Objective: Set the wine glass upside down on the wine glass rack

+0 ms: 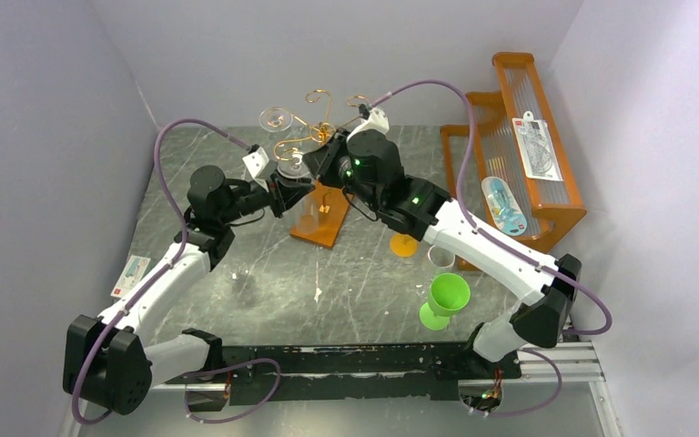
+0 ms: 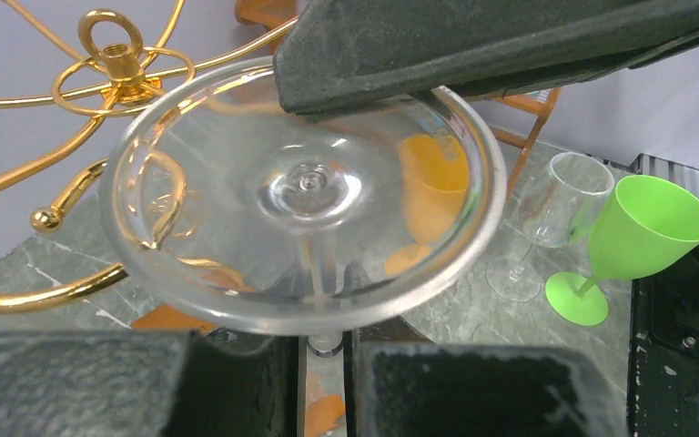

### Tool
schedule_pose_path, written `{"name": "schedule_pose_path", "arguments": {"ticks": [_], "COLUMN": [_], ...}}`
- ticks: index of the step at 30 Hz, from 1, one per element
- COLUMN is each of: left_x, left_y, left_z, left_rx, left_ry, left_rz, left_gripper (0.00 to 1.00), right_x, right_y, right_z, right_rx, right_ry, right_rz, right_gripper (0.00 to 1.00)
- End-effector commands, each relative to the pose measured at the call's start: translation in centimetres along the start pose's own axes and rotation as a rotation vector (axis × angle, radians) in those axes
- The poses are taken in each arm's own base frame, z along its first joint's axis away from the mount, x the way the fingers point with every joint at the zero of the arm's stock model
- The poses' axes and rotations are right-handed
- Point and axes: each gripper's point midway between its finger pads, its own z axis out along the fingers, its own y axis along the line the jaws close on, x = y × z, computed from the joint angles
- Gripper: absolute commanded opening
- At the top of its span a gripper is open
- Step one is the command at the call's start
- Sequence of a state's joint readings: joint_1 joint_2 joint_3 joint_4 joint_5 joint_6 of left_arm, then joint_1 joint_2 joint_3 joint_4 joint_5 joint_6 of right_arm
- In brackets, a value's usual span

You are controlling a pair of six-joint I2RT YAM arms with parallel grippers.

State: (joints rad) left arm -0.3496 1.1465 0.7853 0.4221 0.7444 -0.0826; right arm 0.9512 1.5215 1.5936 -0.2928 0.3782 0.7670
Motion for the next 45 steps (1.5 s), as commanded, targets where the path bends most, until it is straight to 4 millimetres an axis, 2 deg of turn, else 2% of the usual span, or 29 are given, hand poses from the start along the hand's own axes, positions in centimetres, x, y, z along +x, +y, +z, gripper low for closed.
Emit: {"name": "schedule_pose_path", "arguments": {"ticks": [1,3,9,14,17,21,22,26,29,31,33,35,40,43,44,45], "left_x": [-2.7,-2.9,-3.0,-3.3,-3.3,-3.5,-3.4,-3.2,-3.0,-2.8,-2.7,-2.9,-3.1,-2.8,-2.6,-2.5], "left_y": [-0.7,-0.8,-0.9,-1.5,-1.8,-2.1,-2.1,-2.2,-2.3,-2.2,-2.2,-2.2,-2.4,-2.2,-2.1,-1.9], "left_z": [-0.3,-0.5,-1.1,-2.0,-2.1,-2.0,-2.1,-1.9,-1.7,-1.4,-1.3,-1.3,-1.5,-1.6,-1.6,-1.6], "left_rx": [0.017,0.007,-0.024,-0.026,-0.014,0.004,0.005,0.021,0.035,0.046,0.052,0.053,0.048,0.037,0.031,0.021], "left_ry": [-0.093,-0.114,-0.168,-0.244,-0.257,-0.283,-0.287,-0.287,-0.288,-0.284,-0.286,-0.299,-0.314,-0.311,-0.306,-0.302], "left_rz": [0.123,0.126,0.105,0.163,0.181,0.198,0.198,0.191,0.186,0.176,0.172,0.172,0.178,0.168,0.159,0.152], "left_gripper": [0.05,0.09,0.21,0.26,0.26,0.14,0.14,0.32,0.39,0.41,0.4,0.35,0.06,0.05,0.05,0.05], "right_x": [-0.2,-0.6,-1.8,-2.4,-2.7,-2.5,-2.4,-2.0,-1.8,-1.6,-1.3,-1.0,-0.5,-0.3,-0.4,-0.4], "right_y": [0.4,0.4,0.7,0.8,0.9,1.0,1.2,1.6,1.8,2.1,2.2,2.4,1.9,1.7,1.5,1.3], "right_z": [-0.3,-0.6,-1.6,-2.8,-3.1,-2.9,-2.9,-2.8,-2.9,-3.1,-3.2,-3.3,-3.1,-2.8,-2.8,-2.7], "right_rx": [-0.084,-0.111,-0.183,-0.234,-0.259,-0.284,-0.297,-0.322,-0.337,-0.352,-0.362,-0.371,-0.358,-0.344,-0.336,-0.325], "right_ry": [0.026,0.024,0.016,0.024,0.025,0.053,0.061,0.092,0.107,0.122,0.141,0.158,0.166,0.161,0.156,0.147], "right_rz": [0.163,0.229,0.385,0.478,0.515,0.552,0.562,0.579,0.592,0.602,0.612,0.621,0.63,0.618,0.612,0.607], "right_gripper": [0.09,0.0,0.0,0.0,0.0,0.0,0.0,0.0,0.0,0.0,0.0,0.0,0.0,0.0,0.04,0.15]}}
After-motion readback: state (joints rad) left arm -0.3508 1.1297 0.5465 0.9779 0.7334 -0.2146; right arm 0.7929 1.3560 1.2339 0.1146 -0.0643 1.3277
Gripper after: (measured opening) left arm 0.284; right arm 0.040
